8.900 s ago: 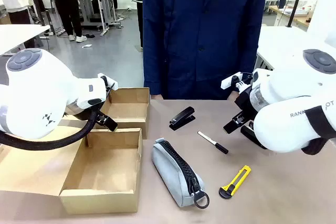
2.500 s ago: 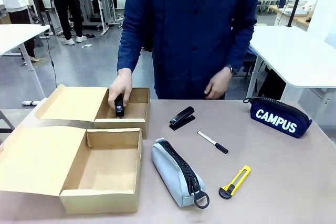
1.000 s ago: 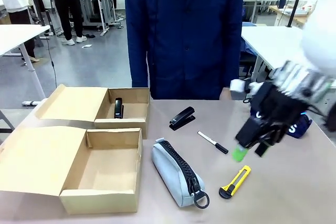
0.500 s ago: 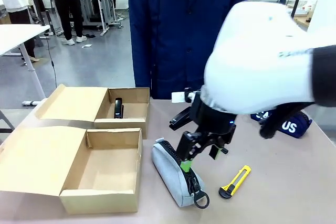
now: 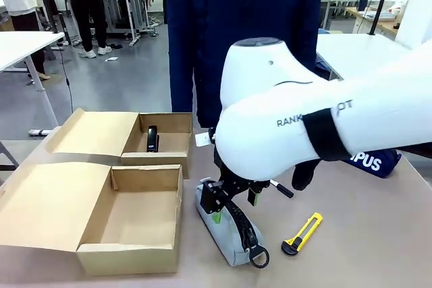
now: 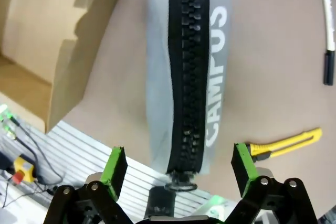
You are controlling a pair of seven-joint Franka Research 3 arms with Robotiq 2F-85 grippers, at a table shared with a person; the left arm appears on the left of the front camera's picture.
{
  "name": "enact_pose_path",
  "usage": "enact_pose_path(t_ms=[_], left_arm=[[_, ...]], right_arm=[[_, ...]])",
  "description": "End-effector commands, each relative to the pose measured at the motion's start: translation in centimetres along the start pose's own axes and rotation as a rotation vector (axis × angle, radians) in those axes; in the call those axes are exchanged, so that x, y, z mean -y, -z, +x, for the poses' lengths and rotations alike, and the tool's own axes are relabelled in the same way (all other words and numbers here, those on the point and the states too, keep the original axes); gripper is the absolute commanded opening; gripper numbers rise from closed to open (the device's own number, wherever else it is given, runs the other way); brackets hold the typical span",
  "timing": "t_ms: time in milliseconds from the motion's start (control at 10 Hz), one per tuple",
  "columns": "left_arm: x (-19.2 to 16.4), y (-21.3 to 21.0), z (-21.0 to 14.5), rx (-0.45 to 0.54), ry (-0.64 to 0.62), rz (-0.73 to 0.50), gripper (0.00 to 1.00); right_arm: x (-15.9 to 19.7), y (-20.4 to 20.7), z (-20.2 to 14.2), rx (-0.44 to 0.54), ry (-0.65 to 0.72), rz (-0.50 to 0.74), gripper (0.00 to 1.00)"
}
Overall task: Place items inside the box.
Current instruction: Pick up a Pencil pouch or Stapler and place it inside the Mailer Box closest to the robot.
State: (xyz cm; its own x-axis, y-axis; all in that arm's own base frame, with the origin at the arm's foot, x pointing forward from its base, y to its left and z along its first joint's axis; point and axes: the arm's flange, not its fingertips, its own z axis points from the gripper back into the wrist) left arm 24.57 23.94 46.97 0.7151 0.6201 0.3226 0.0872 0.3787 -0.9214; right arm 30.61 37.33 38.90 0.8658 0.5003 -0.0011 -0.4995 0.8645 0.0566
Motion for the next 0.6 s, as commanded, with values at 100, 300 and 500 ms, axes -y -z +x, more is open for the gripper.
enact_pose_path(t_ms=[100, 300, 500], left_arm=[[0.1, 0.1, 0.1, 0.013, 0.02, -0.025, 1.0], [0.1, 0.1, 0.1, 0.013, 0.02, -0.025, 1.0], [0.1, 0.1, 0.1, 0.013, 0.02, -0.025, 1.0]], right_arm=[[-1.3, 1.9, 1.8, -0.042, -0.006, 0.02, 1.0], [-1.2, 3.0, 2.1, -0.078, -0.001, 0.005, 1.0], [-1.1, 3.1, 2.1, -0.079, 0.007, 0.005, 1.0]])
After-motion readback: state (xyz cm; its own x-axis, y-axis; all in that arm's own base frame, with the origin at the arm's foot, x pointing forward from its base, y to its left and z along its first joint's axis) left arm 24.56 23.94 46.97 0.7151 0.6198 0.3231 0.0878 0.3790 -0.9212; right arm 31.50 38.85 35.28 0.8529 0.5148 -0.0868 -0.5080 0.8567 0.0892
